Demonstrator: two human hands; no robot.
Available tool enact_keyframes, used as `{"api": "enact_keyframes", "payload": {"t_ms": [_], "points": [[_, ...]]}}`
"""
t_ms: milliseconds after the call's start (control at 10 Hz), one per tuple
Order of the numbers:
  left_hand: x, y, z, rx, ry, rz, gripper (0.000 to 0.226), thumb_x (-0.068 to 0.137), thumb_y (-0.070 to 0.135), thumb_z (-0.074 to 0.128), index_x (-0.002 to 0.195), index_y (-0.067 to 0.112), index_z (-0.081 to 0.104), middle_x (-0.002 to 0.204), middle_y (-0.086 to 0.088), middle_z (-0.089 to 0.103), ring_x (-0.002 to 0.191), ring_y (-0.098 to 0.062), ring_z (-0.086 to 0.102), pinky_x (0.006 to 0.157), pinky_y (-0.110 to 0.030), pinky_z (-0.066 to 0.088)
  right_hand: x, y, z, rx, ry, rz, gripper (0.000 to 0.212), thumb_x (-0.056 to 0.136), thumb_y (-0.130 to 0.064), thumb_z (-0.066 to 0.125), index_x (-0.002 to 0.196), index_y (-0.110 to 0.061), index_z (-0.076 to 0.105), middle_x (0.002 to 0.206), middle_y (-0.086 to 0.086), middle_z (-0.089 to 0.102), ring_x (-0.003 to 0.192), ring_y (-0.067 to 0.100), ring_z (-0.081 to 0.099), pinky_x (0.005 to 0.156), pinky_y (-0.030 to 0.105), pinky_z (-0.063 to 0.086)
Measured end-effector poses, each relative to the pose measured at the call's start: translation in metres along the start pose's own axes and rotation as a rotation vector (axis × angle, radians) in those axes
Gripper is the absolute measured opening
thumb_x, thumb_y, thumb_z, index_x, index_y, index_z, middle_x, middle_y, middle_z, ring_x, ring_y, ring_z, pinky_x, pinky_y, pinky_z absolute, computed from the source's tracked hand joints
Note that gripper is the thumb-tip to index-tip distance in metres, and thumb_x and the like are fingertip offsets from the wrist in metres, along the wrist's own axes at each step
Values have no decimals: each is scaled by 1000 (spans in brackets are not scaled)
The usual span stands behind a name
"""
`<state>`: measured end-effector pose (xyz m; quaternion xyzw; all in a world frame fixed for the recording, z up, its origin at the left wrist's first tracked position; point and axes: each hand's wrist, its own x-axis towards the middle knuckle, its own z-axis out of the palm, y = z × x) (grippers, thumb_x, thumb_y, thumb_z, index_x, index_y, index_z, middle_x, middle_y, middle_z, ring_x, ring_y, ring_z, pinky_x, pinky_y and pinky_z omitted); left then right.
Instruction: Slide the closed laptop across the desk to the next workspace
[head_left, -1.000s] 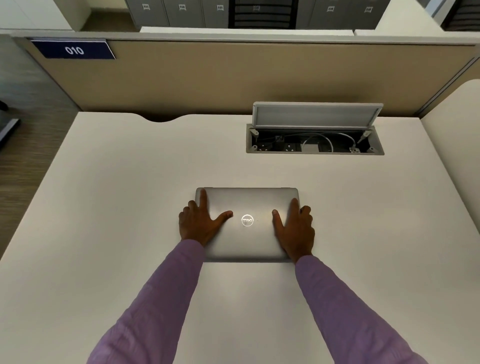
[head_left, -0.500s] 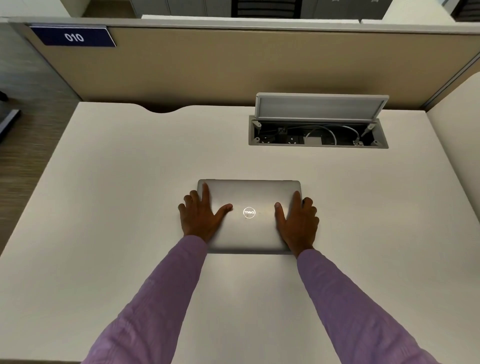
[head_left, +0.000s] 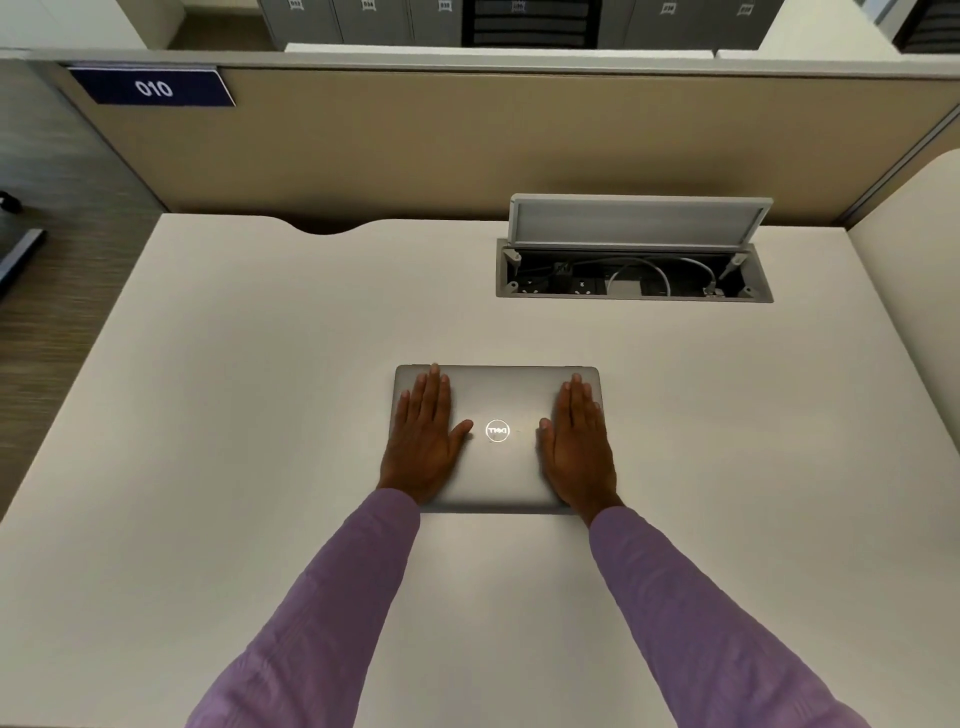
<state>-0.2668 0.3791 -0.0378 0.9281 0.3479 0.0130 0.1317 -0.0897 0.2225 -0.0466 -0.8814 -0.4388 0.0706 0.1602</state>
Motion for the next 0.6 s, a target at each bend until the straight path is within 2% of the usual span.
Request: {"api": "enact_keyframes", "payload": {"t_ms": [100,200,400,600], "points": [[2,14,1,0,7,84,64,107,29,36,160,4,10,169,-12,3,157,-28,5,127,-46,11,2,-12,2,-23,-15,-72,60,104,-22,38,155,3,19,165,21,13,154,33,13,125,46,18],[3,26,0,-9,16,89,64,104,20,37,159,2,10,169,-15,3,157,-29,6,127,-44,10,6,-24,2,-34,-47,-89,59,105,-22,34,156,1,16,166,20,11,155,32,10,126,44,15],[5,34,-2,-56,34,65,63,105,21,36,159,3,10,169,-14,3,157,-29,3,128,-44,8,10,-32,-4,-41,-62,-125,60,106,-24,29,157,-1,9,167,17,4,156,29,3,127,42,11],[15,40,-17,-34,104,59,63,105,21,35,159,2,8,169,-16,2,157,-30,1,128,-44,6,21,-38,-20,17,13,-146,59,106,-23,31,157,0,12,167,17,7,156,29,5,127,43,13]]}}
